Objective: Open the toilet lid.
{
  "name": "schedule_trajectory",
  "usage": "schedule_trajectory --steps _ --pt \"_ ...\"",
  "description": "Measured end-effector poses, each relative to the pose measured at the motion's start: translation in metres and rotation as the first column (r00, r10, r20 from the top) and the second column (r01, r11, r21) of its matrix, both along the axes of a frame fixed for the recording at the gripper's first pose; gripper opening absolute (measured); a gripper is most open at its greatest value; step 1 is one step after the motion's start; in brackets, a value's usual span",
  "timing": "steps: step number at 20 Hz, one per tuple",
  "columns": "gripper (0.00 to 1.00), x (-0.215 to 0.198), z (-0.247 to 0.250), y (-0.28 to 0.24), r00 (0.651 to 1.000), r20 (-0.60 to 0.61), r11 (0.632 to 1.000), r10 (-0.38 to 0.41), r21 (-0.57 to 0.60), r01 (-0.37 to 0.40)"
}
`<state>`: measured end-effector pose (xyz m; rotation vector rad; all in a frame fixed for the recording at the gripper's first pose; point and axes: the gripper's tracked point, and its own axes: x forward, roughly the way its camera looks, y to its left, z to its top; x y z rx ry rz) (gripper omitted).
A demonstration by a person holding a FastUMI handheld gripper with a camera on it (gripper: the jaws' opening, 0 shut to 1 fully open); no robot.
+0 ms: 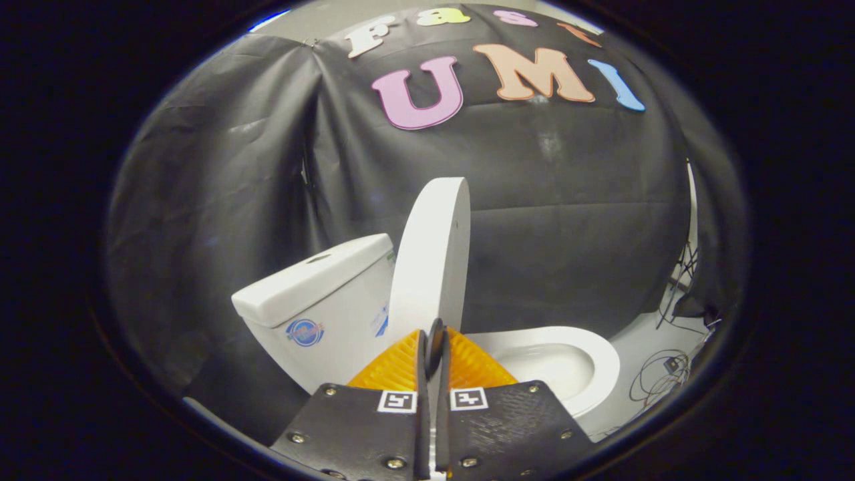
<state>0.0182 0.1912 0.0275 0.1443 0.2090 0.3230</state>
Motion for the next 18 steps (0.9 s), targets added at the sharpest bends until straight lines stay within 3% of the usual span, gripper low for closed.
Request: schedule_trajectory --steps 18 --pt "0.07 -0.002 0.006 0.043 0.996 0.045 0.997 0.071 0.013 -0.072"
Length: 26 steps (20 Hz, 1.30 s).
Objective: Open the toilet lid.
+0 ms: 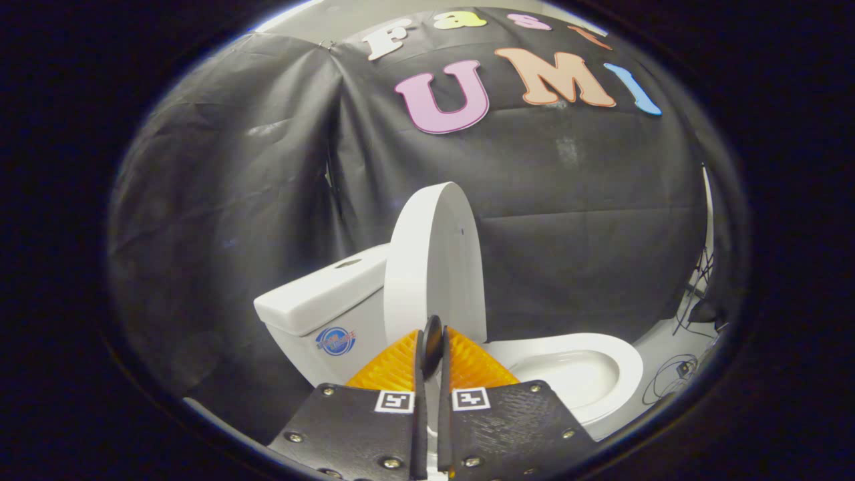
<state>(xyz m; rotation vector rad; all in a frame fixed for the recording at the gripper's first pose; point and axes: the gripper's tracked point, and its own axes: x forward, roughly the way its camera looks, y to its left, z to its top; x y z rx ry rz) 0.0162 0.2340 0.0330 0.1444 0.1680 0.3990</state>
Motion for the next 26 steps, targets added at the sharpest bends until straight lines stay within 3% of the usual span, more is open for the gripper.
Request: schedule_trajectory --steps 17,24,26 --pt "0.09 -0.002 -0.001 0.041 0.997 0.047 0.998 0.059 -0.003 -0.059" --pt "0.13 -0.002 -0.007 0.056 0.995 0.05 0.996 0.088 0.0 -0.088" --pt "0.21 -0.003 -0.009 0.06 0.994 0.024 0.993 0.109 0.031 -0.11"
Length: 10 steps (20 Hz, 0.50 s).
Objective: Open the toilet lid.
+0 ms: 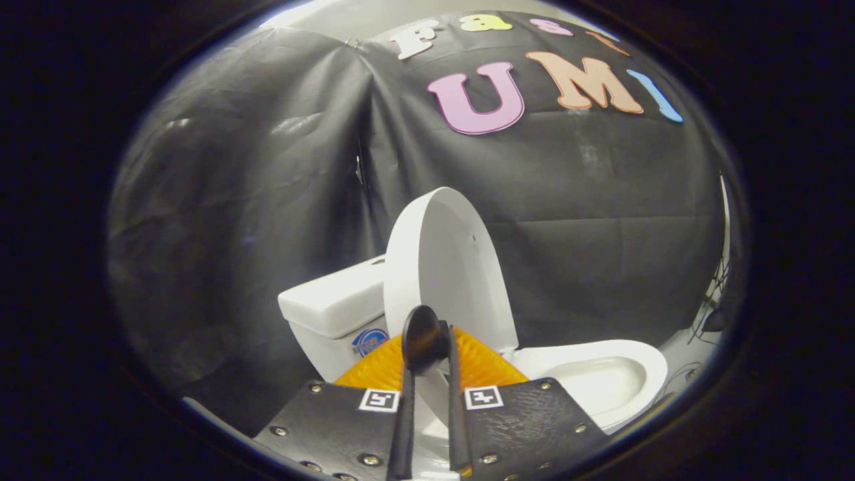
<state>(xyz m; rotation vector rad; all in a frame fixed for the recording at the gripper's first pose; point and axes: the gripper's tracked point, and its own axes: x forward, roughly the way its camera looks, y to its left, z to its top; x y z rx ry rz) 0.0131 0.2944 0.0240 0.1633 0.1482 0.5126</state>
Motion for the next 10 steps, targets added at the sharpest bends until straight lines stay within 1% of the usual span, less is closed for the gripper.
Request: schedule_trajectory --steps 1,7,9,10 --pt "0.23 -0.001 -0.002 0.003 1.0 -0.019 1.0 0.011 0.01 -0.011" --pt "0.4 -0.003 -0.014 0.01 0.997 -0.055 0.998 0.054 -0.007 -0.054" --pt "0.4 -0.005 -0.015 0.013 0.995 -0.07 0.997 0.074 -0.002 -0.074" --pt "0.43 -0.004 -0.019 0.015 0.993 -0.088 0.997 0.082 -0.001 -0.083"
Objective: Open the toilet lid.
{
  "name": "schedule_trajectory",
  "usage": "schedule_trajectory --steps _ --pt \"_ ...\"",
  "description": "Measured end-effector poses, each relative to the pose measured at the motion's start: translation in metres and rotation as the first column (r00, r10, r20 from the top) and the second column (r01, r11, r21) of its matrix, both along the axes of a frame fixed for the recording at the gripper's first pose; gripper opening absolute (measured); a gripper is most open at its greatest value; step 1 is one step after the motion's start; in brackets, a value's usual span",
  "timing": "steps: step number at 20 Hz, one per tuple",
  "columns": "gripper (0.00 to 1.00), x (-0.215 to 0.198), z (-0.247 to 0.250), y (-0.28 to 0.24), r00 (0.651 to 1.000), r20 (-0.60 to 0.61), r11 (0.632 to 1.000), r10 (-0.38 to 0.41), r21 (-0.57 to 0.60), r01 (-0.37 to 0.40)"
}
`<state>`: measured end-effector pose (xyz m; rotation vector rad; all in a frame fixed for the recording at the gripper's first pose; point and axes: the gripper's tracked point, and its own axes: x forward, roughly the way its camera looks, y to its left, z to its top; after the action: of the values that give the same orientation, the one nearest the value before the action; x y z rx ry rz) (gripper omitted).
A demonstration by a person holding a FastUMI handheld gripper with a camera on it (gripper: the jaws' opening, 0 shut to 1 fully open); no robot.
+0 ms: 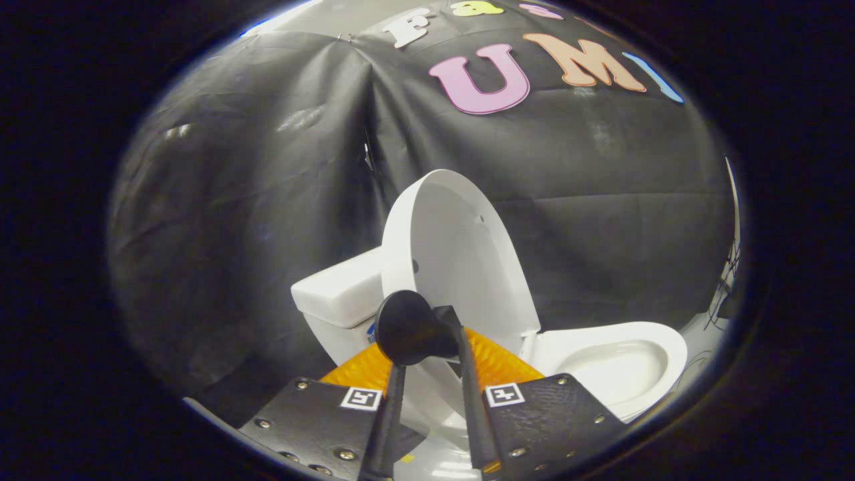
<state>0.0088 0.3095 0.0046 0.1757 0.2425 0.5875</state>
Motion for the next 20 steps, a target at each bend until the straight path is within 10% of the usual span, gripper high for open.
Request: schedule_trajectory --steps 3,6,20 --pt "0.5 -0.003 -0.005 -0.001 1.0 -0.026 1.0 0.014 -0.013 -0.015" --pt "1.0 -0.009 0.0 -0.004 1.0 0.001 0.999 0.012 -0.038 -0.012" --pt "1.0 -0.016 0.02 -0.035 1.0 0.029 1.0 -0.012 0.0 0.012"
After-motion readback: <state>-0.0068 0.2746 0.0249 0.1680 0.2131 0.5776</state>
